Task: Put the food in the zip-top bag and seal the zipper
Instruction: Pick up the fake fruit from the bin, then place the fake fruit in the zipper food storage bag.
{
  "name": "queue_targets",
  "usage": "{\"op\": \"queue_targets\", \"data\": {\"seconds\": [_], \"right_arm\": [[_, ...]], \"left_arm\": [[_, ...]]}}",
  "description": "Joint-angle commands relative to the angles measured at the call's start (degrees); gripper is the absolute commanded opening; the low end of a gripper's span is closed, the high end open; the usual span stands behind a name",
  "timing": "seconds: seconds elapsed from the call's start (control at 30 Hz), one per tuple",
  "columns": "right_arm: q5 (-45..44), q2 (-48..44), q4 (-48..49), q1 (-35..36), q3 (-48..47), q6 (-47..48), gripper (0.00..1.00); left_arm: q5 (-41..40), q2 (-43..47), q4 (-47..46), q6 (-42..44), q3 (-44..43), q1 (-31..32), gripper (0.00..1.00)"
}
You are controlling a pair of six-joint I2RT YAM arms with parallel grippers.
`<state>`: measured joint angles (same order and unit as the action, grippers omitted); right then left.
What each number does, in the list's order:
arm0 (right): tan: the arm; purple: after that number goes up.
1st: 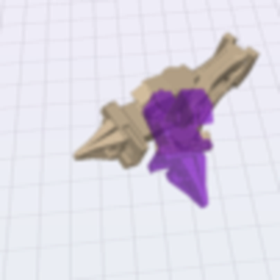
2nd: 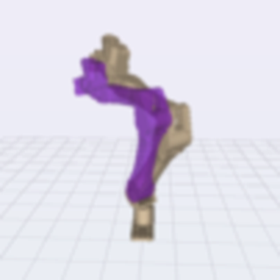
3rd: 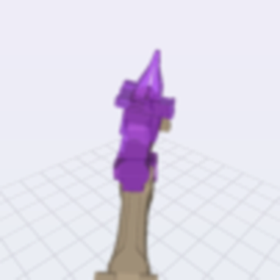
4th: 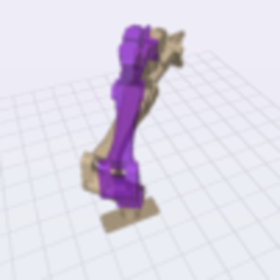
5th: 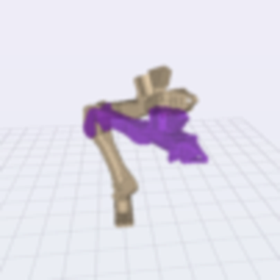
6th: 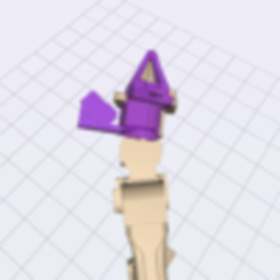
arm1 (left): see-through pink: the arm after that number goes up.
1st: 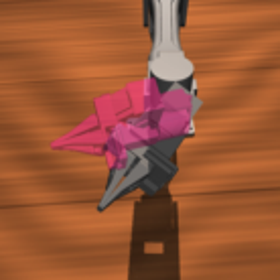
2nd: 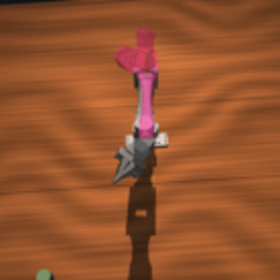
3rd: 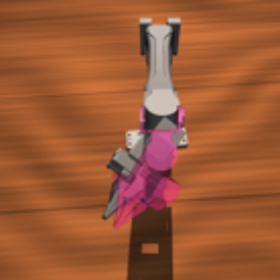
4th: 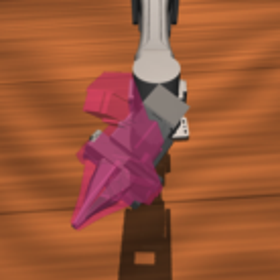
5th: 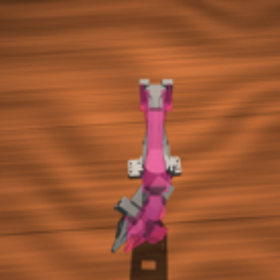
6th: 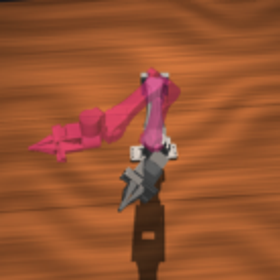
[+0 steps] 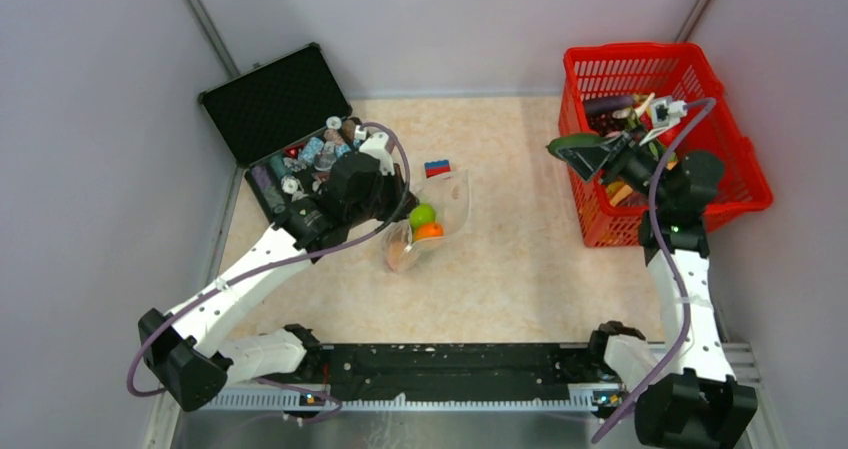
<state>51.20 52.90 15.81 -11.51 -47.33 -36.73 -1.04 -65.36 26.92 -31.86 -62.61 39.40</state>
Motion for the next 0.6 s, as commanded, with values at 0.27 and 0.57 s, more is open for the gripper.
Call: {"op": "queue_targets", "data": {"seconds": [0.27, 0.57], "right_arm": [[-6.8, 2.8, -23.4, 23.6, -8.6, 20.3, 0.32], [-18.3, 8.8, -29.6, 36.1, -13.0, 25.9, 0.34]], "left_arm": [[3.3, 1.7, -3.6, -0.7, 0.7, -0.2, 0.00], [3.2, 2.0, -3.3, -0.5, 0.7, -0.2, 0.00]]}}
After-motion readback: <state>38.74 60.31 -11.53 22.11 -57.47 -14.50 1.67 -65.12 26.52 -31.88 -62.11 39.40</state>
